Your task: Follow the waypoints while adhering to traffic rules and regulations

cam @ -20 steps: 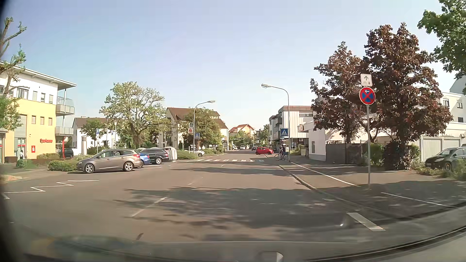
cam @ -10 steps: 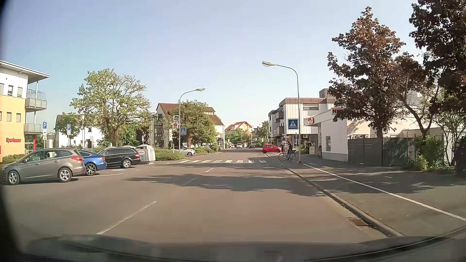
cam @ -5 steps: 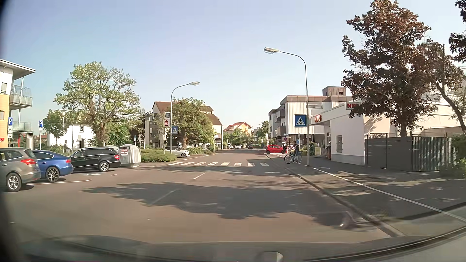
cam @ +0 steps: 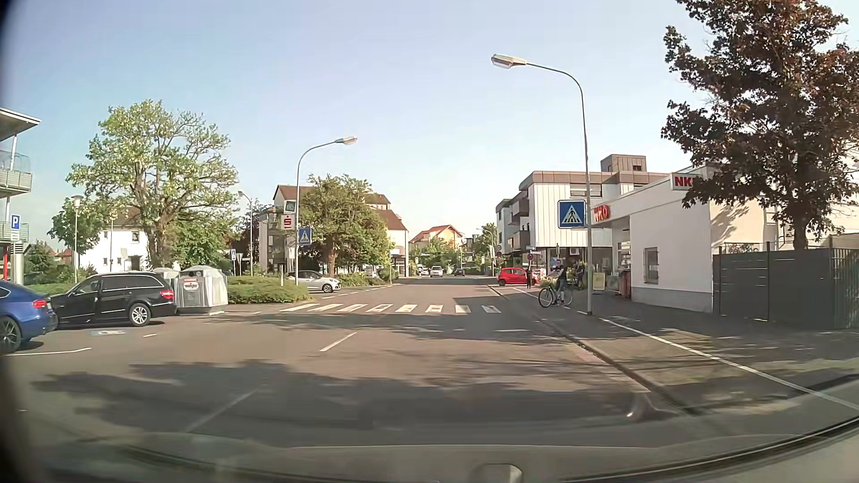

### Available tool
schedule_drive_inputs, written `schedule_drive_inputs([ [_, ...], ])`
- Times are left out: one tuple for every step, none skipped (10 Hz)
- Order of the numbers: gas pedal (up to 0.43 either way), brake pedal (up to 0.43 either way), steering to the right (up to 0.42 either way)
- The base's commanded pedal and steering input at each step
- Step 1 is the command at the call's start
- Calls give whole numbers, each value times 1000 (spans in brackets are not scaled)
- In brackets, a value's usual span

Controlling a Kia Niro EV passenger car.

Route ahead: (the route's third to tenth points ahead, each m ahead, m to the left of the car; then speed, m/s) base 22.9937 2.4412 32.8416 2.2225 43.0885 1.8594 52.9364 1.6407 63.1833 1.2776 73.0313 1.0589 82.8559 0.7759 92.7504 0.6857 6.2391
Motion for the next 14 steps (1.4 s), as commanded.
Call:
schedule_drive_inputs([
  [0, 274, 2],
  [0, 280, 1],
  [0, 280, 1],
  [0, 280, 1],
  [0, 280, -1],
  [0, 280, -4],
  [0, 280, -4],
  [0, 280, -3],
  [0, 280, -3],
  [0, 280, -3],
  [0, 280, -3],
  [0, 280, -3],
  [0, 280, -3],
  [0, 287, -3],
])
